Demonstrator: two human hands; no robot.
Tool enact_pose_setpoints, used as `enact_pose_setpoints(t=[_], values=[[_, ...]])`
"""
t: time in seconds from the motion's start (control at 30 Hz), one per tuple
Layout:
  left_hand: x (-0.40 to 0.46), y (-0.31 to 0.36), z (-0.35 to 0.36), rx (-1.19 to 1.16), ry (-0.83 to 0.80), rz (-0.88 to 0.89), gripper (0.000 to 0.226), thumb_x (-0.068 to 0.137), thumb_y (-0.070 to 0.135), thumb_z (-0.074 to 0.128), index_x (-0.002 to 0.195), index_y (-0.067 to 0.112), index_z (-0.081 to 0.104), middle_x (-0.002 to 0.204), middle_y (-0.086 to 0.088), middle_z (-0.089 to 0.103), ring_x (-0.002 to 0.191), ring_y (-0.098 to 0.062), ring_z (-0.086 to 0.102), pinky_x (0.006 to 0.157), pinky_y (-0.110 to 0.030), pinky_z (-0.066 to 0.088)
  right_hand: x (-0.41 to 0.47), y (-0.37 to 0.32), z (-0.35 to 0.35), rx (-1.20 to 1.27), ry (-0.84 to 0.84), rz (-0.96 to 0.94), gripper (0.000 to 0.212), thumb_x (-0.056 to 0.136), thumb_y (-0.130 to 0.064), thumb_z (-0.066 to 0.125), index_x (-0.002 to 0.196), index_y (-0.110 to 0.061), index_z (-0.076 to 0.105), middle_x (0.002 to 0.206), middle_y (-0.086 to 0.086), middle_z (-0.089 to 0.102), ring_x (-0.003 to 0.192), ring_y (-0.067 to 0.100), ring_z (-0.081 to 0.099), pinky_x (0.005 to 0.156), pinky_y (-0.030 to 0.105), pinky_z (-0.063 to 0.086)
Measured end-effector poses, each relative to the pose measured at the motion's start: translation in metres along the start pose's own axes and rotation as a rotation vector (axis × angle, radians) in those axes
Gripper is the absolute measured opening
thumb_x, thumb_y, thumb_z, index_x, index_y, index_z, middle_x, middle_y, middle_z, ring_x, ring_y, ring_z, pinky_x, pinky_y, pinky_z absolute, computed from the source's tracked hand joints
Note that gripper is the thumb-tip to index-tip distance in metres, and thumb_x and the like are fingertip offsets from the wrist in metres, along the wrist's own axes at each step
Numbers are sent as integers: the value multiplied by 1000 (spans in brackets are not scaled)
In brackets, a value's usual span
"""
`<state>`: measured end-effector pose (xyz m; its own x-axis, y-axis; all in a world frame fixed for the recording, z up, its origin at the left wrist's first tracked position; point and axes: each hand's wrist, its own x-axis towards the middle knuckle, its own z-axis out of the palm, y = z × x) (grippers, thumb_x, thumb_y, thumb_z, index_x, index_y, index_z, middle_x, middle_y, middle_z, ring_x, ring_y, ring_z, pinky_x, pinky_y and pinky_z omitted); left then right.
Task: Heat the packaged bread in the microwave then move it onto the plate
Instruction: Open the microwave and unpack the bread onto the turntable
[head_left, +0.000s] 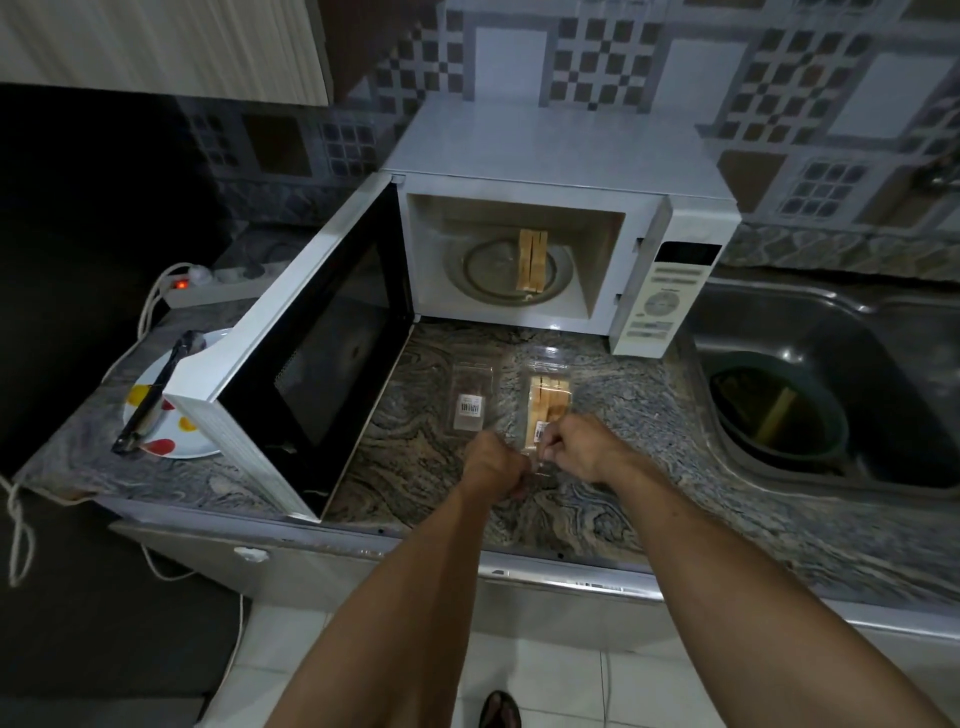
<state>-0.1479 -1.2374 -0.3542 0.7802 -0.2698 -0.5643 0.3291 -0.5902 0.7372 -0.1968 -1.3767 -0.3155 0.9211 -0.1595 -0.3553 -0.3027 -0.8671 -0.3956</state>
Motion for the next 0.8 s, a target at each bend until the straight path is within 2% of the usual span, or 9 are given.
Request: enact_pose_setpoints(t=[0.13,0.2,0.3,0.4,0.47,0.57,0.67,0.73,0.8], values=[[-4,2,0,-59,-27,-30,23,77,-3,79,94,-13,67,84,-25,72,53,-27,67,52,-43,61,-2,-3,-14,55,-46,-16,13,94,-16,64,96,-22,75,96,-7,66,95,12,62,85,22,43],[-4,3,-1,-51,-42,-35,25,77,-1,80,97,-12,68,85,-24,72,56,-27,69,54,-43,61,-2,-6,-28,31,-80,-21,11,92,-19,65,97,-24,75,98,-7,67,97,13,63,87,25,45],[-7,9,-6,9,-128,-61,21,79,2,80,89,-10,68,80,-20,72,60,-29,70,61,-48,62,-3,-12,-55,-29,-103,-6,10,86,-21,68,90,-27,75,102,-8,71,99,13,63,92,32,52],[-14,22,-15,154,-187,-42,14,79,5,80,78,0,66,75,-17,70,61,-26,67,66,-47,62,-9,-23,-83,-12,-69,-7,14,81,-19,64,83,-28,75,98,-10,71,95,11,63,89,33,53],[-19,31,-20,307,-215,-17,13,80,10,77,79,3,67,76,-17,71,58,-23,67,67,-44,63,-15,-32,-101,-16,9,-44,16,80,-18,63,79,-29,75,93,-13,70,92,10,63,86,32,53],[-26,45,-26,385,-133,41,12,91,10,63,97,0,61,71,-16,70,49,-21,66,48,-29,57,-20,-42,-122,-93,202,-98,15,83,-25,64,90,-33,75,97,-13,68,92,13,62,82,33,53],[-22,51,-24,367,-48,91,35,95,6,55,127,-8,54,86,-21,69,64,-28,71,62,-35,61,-14,-45,-129,-174,430,-103,20,93,-29,61,109,-31,72,104,0,71,92,22,65,76,29,49],[-21,53,-22,363,-30,82,34,94,4,55,124,-13,54,96,-26,70,72,-33,72,70,-40,62,-8,-46,-124,-153,582,-139,25,99,-22,55,119,-23,69,104,9,72,91,28,67,74,30,50],[-16,51,-18,364,-27,81,29,95,5,58,115,-14,57,97,-27,71,71,-33,73,67,-40,62,-5,-46,-115,-63,722,-181,28,98,-14,52,123,-16,66,102,13,70,89,30,66,75,35,54]])
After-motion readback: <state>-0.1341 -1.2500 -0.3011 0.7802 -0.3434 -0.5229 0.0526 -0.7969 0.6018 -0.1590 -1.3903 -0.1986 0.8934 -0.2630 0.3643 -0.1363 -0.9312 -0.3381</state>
